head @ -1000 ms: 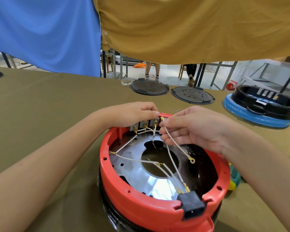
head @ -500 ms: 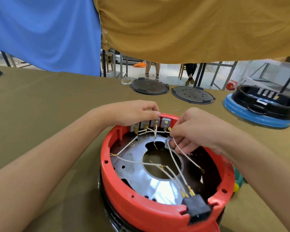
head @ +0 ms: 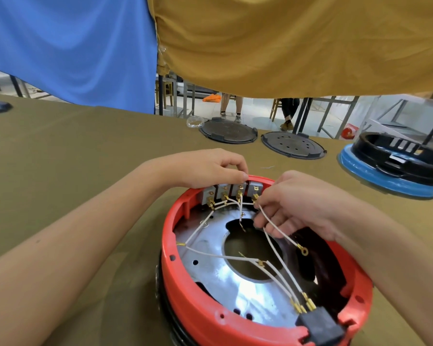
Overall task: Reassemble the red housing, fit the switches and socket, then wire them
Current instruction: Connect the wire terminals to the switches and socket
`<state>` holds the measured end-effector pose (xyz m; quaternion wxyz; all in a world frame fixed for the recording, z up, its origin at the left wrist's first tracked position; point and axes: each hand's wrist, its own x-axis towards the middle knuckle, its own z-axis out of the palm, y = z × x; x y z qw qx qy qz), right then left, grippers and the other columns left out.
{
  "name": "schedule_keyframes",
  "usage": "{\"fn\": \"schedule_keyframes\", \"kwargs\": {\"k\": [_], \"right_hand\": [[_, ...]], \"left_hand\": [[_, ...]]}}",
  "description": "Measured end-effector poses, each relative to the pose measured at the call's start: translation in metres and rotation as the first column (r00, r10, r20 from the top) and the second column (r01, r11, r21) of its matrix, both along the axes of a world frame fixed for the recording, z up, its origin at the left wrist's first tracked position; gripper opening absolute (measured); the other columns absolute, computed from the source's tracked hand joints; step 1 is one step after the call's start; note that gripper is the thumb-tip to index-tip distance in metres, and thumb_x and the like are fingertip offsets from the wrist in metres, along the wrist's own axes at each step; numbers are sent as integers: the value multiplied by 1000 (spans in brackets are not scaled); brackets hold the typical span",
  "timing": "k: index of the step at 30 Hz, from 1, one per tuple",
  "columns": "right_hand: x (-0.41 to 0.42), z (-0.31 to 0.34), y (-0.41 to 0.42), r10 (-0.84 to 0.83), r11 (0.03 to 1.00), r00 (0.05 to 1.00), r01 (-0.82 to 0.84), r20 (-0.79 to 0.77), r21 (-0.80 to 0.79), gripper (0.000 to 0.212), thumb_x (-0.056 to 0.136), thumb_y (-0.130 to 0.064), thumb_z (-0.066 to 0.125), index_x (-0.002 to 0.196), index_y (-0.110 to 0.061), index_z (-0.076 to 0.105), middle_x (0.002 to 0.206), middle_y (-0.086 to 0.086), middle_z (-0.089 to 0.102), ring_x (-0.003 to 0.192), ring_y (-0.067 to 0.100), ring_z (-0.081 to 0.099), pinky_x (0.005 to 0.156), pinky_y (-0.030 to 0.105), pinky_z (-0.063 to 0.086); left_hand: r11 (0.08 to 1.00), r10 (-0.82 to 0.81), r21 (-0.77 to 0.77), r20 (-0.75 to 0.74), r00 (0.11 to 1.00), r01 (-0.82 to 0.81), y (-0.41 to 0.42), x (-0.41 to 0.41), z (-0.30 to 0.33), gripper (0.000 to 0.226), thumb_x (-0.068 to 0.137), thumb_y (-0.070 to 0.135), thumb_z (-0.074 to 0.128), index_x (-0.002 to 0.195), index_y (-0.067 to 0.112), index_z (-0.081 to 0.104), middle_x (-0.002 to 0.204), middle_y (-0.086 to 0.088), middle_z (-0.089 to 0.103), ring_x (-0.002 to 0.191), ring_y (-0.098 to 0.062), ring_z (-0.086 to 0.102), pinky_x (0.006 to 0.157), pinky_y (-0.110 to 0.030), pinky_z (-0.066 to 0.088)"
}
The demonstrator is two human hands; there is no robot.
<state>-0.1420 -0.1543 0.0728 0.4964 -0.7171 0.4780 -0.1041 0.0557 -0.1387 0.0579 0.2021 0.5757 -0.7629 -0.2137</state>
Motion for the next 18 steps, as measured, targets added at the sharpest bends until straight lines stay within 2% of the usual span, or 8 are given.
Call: {"fn": "schedule_keyframes", "kwargs": {"k": [4, 9, 18], "right_hand": [[0, 0, 1, -9, 997, 999, 6, 39, 79, 18, 95, -1, 51, 89, 13, 61, 68, 21, 72, 43, 19, 64, 40, 21, 49], [-2, 0, -1, -36, 974, 993, 9, 114, 228, 17, 97, 0, 48, 92, 12, 60, 77, 25, 73, 48, 21, 67, 43, 23, 53], [-2, -4, -1, -85, 960, 980, 32, 182, 279, 20, 98, 2, 45, 97, 18, 58, 79, 29, 72, 50, 23, 69, 44, 24, 54]], "left_hand": [[1000, -1, -3, -5, 1000, 1, 0, 0, -1, 16, 99, 42, 51, 94, 32, 62, 66, 9, 45, 63, -13, 43, 66, -36, 37], [1000, -3, -11, -33, 999, 3, 1, -2, -2, 19, 97, 41, 51, 94, 26, 62, 67, 4, 44, 64, -16, 41, 64, -37, 36], [1000, 4, -12, -41, 999, -4, 1, -4, -3, 17, 99, 36, 51, 93, 23, 61, 69, 0, 43, 64, -16, 40, 63, -35, 35]]}}
